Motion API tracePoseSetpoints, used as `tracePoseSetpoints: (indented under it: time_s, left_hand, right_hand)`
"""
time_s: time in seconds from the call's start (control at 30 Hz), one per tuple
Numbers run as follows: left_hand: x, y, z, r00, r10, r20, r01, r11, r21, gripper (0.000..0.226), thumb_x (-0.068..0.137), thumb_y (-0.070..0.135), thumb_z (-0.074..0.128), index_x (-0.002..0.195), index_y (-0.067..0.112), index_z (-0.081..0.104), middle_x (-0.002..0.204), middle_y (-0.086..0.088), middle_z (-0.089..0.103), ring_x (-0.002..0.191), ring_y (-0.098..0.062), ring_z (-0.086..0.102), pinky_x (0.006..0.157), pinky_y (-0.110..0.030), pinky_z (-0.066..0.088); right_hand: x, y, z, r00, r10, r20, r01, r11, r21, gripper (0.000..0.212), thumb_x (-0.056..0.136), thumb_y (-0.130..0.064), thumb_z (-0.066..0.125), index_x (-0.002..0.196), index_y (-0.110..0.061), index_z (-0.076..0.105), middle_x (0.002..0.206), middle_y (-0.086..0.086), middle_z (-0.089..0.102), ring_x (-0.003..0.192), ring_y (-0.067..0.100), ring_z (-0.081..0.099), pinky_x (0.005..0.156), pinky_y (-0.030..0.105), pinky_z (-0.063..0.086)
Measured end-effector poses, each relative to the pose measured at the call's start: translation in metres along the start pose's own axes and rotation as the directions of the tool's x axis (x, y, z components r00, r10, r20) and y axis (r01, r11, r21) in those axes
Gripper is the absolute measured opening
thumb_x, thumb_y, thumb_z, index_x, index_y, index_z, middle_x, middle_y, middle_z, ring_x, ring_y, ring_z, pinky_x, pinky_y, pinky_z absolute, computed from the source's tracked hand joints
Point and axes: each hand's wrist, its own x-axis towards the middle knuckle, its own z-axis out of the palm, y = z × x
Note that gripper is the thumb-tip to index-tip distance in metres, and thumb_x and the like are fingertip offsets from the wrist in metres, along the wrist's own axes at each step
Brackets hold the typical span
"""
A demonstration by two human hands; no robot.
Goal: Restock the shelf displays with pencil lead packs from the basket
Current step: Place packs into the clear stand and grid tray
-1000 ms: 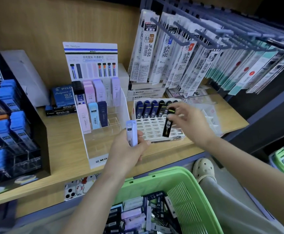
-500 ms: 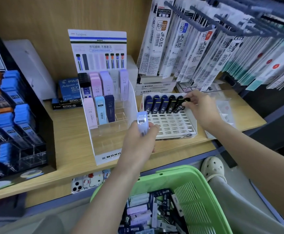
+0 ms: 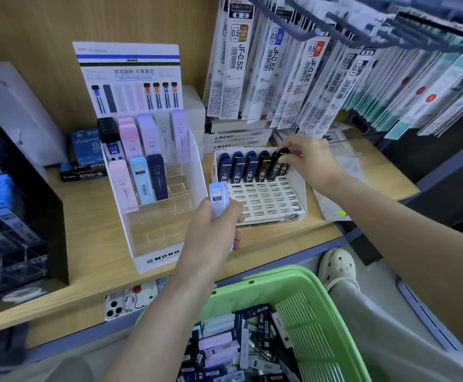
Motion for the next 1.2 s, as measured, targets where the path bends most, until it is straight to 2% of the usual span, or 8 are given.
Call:
tracePoseSetpoints:
  time_s: [0.17, 0.27, 0.43, 0.6, 0.73, 1.0, 1.1, 1.2]
  left_hand:
    - [0.002, -0.003, 0.002, 1.000, -0.019, 0.000, 0.019, 1.000, 0.010, 0.008, 0.094, 0.023, 0.052, 0.096, 0.017, 0.057, 0.082, 0.004, 0.060, 0.051, -0.008, 0.048, 0.068, -0.030, 0.046]
    - [0.003, -0.005, 0.003, 1.000, -0.021, 0.000, 0.021, 1.000, 0.019, 0.007, 0.094, 0.022, 0.051, 0.096, 0.017, 0.056, 0.085, 0.002, 0.060, 0.055, -0.010, 0.049, 0.063, -0.027, 0.047]
    - [0.006, -0.007, 0.005, 1.000, -0.029, 0.006, 0.029, 1.000, 0.011, 0.008, 0.094, 0.022, 0.051, 0.097, 0.017, 0.056, 0.086, 0.001, 0.059, 0.058, -0.011, 0.050, 0.059, -0.025, 0.046]
    - [0.018, -0.011, 0.008, 0.994, -0.113, 0.002, 0.113, 0.990, -0.083, 0.008, 0.094, 0.016, 0.052, 0.088, 0.014, 0.056, 0.081, -0.005, 0.055, 0.051, -0.016, 0.047, 0.050, -0.028, 0.043]
    - [0.023, -0.013, 0.009, 0.993, -0.117, 0.005, 0.117, 0.989, -0.091, 0.013, 0.095, 0.012, 0.046, 0.085, 0.014, 0.054, 0.074, -0.003, 0.049, 0.045, -0.014, 0.046, 0.044, -0.027, 0.042]
    - [0.008, -0.012, 0.005, 1.000, -0.003, 0.021, 0.002, 0.999, 0.044, 0.008, 0.098, 0.013, 0.044, 0.097, 0.015, 0.051, 0.076, -0.003, 0.051, 0.058, -0.014, 0.051, 0.069, -0.032, 0.047]
    - [0.007, -0.013, 0.003, 0.999, 0.042, 0.019, -0.043, 0.995, 0.088, 0.005, 0.098, 0.011, 0.045, 0.098, 0.015, 0.047, 0.080, -0.005, 0.053, 0.056, -0.013, 0.052, 0.062, -0.025, 0.048]
    - [0.006, -0.013, 0.001, 0.998, 0.063, 0.026, -0.065, 0.995, 0.075, 0.010, 0.098, 0.011, 0.045, 0.106, 0.017, 0.046, 0.087, -0.003, 0.057, 0.059, -0.014, 0.054, 0.056, -0.021, 0.049]
  right_hand:
    - [0.001, 0.004, -0.001, 0.998, -0.003, 0.063, 0.004, 1.000, -0.027, 0.017, 0.086, -0.005, 0.063, 0.103, -0.008, 0.064, 0.104, 0.014, 0.066, 0.106, 0.022, 0.060, 0.091, 0.027, 0.044]
    - [-0.001, 0.010, 0.002, 0.991, 0.010, 0.132, -0.008, 1.000, -0.015, 0.014, 0.086, -0.007, 0.065, 0.099, -0.012, 0.065, 0.100, 0.011, 0.066, 0.104, 0.021, 0.061, 0.092, 0.029, 0.045]
    - [-0.009, 0.018, 0.010, 0.993, -0.114, 0.031, 0.116, 0.989, -0.087, 0.018, 0.093, -0.012, 0.056, 0.108, -0.009, 0.066, 0.108, 0.011, 0.059, 0.105, 0.028, 0.056, 0.090, 0.036, 0.045]
    - [-0.010, 0.017, 0.012, 0.995, -0.085, -0.053, 0.083, 0.996, -0.038, 0.011, 0.091, -0.012, 0.059, 0.102, -0.009, 0.061, 0.100, 0.007, 0.064, 0.103, 0.027, 0.061, 0.086, 0.039, 0.051]
    - [-0.010, 0.012, 0.012, 0.980, -0.165, -0.113, 0.139, 0.969, -0.203, 0.012, 0.092, -0.015, 0.059, 0.100, -0.007, 0.064, 0.108, 0.007, 0.057, 0.092, 0.027, 0.060, 0.074, 0.040, 0.051]
    - [-0.015, 0.001, 0.005, 0.989, -0.146, -0.006, 0.132, 0.910, -0.393, 0.027, 0.096, -0.013, 0.048, 0.122, -0.010, 0.055, 0.122, 0.007, 0.050, 0.099, 0.031, 0.057, 0.069, 0.036, 0.046]
    - [-0.030, -0.011, 0.001, 0.988, -0.126, -0.085, 0.097, 0.953, -0.287, 0.029, 0.097, -0.010, 0.045, 0.125, -0.012, 0.051, 0.118, 0.004, 0.052, 0.096, 0.025, 0.056, 0.073, 0.038, 0.048]
    - [-0.054, -0.034, 0.001, 0.996, -0.049, -0.075, 0.054, 0.996, 0.068, 0.021, 0.097, -0.016, 0.048, 0.116, -0.013, 0.056, 0.097, -0.002, 0.056, 0.081, 0.014, 0.055, 0.077, 0.035, 0.050]
